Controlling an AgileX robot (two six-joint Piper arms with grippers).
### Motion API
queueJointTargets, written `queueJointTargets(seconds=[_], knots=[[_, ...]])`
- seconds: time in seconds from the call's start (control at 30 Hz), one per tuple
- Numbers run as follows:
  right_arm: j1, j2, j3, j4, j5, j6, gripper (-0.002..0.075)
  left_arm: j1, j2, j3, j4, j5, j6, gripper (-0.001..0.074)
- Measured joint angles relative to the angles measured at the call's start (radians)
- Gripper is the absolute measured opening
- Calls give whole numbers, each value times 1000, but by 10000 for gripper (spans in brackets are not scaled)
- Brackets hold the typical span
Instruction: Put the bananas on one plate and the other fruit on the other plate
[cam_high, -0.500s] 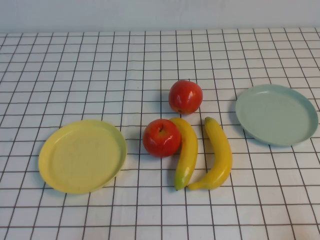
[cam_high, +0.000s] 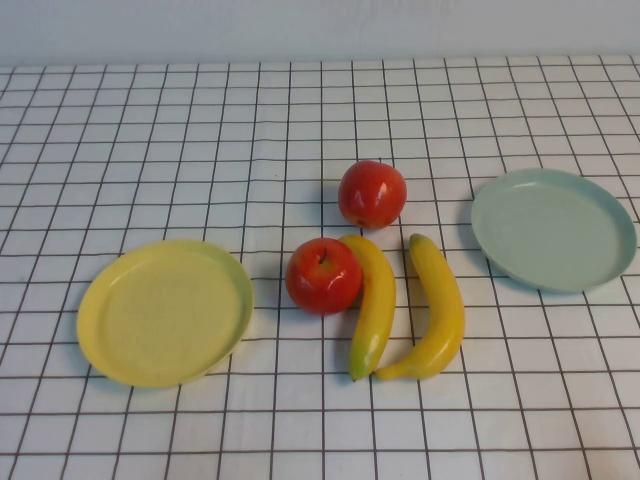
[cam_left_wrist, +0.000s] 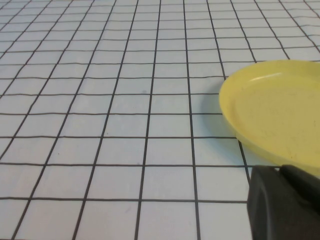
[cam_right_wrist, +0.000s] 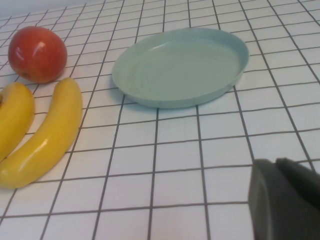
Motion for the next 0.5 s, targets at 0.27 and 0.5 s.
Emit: queueJointTargets(seconds=[0.27, 0.5], knots=[[0, 0, 0, 0, 0, 0, -16, 0, 0, 0, 6, 0, 0, -2], [0, 0, 0, 0, 0, 0, -16, 0, 0, 0, 49, 0, 0, -2]])
